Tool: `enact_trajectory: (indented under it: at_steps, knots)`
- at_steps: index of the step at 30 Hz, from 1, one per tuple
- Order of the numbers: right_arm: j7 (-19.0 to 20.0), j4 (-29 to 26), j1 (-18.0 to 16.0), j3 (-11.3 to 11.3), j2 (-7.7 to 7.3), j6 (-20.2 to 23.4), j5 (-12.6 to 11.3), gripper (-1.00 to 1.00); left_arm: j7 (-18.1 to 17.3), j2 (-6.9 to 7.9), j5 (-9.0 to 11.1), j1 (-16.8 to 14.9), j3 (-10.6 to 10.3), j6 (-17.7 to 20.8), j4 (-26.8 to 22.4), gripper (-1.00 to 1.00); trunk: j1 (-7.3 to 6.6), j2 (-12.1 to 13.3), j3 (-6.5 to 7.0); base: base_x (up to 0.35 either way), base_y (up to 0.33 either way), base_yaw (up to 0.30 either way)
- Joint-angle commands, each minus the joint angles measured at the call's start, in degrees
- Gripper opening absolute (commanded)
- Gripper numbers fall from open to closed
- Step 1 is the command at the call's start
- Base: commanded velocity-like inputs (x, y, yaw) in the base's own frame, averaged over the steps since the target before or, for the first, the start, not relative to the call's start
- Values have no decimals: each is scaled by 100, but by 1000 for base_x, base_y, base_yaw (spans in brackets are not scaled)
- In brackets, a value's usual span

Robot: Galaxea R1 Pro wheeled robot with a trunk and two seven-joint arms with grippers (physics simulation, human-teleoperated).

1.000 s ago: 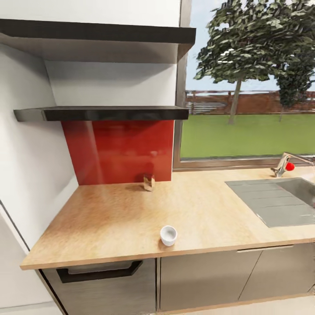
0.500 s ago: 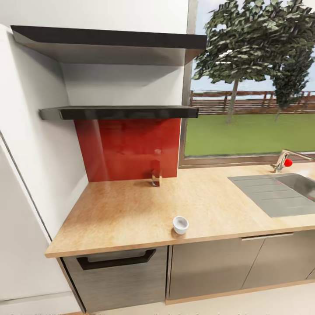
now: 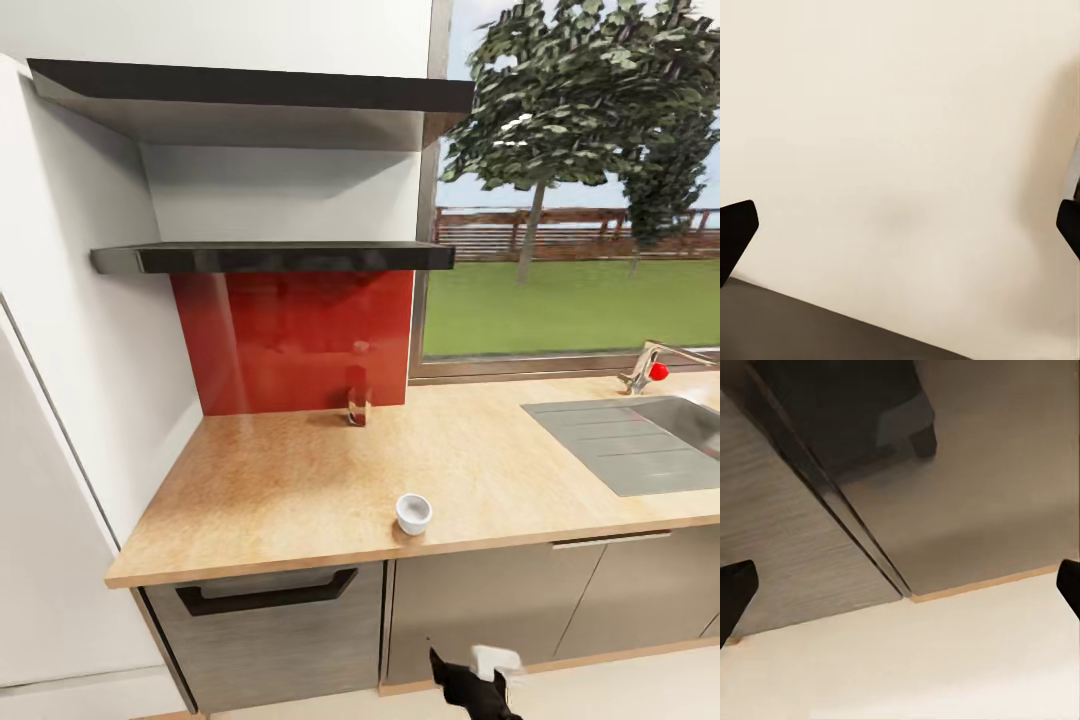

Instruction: Set up a coffee station on the kitchen countertop: keep the coffee maker on the countertop, move the bottle of coffee from the kitchen shelf to the counter next to the coffee maker, place a paper coffee filter on top of the coffee maker, put the saucer next to the coffee maker with the coffee cup on the saucer, and place the electric kettle next to the coffee maker.

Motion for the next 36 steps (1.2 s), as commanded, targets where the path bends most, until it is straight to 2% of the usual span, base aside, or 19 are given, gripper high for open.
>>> enact_trajectory:
  at_steps: [1, 3, 9, 18, 31, 36]
  knots:
    - [0, -216, -4, 41, -6, -58, -58, 100, 8, -2, -62, 1, 42, -10, 6, 100, 3, -8, -7, 0, 0, 0]
    - [2, -618, -4, 44, -7, -91, -47, 100, -2, -2, -63, 1, 40, -8, 17, 100, 3, -8, -7, 0, 0, 0]
    - [5, -1195, -4, 51, -8, -110, -41, 100, 6, -2, -71, 2, 35, -6, 29, 100, 3, -8, -7, 0, 0, 0]
    - [5, -1304, -4, 68, -8, -113, -40, 100, 24, -12, -82, 1, 1, -6, 17, 100, 3, -8, -7, -25, 0, 0]
    - [5, -1306, -4, 69, -8, -113, -40, 100, 26, -12, -76, 1, -5, -11, -18, 100, 3, -8, -7, -302, 0, 0]
    - [13, -1300, -4, 78, -8, -113, -40, 100, 26, -19, -74, 1, -5, -14, -29, 100, 3, -8, -7, -89, 0, 0]
